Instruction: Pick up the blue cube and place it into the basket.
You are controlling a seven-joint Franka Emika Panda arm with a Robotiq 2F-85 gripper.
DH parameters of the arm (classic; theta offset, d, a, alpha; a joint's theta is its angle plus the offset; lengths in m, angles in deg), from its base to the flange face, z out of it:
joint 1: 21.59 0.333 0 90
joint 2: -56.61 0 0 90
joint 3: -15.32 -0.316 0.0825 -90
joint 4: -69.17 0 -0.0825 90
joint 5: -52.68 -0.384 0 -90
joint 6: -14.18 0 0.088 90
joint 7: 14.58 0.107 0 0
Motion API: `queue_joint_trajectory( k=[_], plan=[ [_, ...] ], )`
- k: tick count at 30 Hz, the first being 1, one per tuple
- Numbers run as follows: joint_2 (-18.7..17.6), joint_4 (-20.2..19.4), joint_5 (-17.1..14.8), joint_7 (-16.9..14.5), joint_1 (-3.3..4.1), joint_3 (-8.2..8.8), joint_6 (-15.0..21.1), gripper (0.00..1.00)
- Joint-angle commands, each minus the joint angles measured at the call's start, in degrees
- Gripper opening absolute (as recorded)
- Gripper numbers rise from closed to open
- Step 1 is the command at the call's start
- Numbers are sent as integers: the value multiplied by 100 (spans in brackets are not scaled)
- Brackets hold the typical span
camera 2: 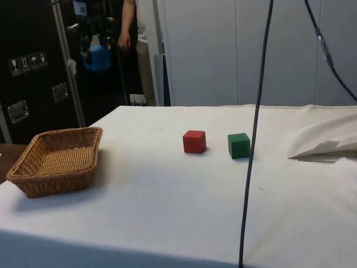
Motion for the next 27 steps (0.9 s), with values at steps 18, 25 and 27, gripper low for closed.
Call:
queue_joint_trajectory(
  k=[18,25,27],
  plan=[
    [-212,327,189,103,143,-321,-40,0],
    [-298,424,252,103,178,-453,-29,0],
    [-309,441,264,103,178,-476,-23,0]
  ],
)
